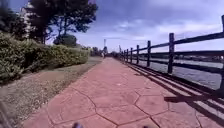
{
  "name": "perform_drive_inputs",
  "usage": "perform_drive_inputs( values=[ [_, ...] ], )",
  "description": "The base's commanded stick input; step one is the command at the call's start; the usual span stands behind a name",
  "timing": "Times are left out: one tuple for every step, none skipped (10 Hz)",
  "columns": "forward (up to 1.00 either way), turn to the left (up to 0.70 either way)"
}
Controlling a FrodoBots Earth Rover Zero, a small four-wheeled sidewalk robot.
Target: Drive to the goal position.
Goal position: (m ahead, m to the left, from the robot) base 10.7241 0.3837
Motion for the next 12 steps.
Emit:
perform_drive_inputs(
  values=[
    [0.7, 0.0],
    [0.7, 0.0],
    [0.7, 0.0],
    [0.7, 0.0],
    [0.7, 0.0],
    [0.7, 0.0],
    [0.7, 0.0],
    [0.7, 0.0],
    [0.7, 0.0],
    [0.7, 0.0],
    [0.7, 0.0],
    [0.7, 0.0]
  ],
)
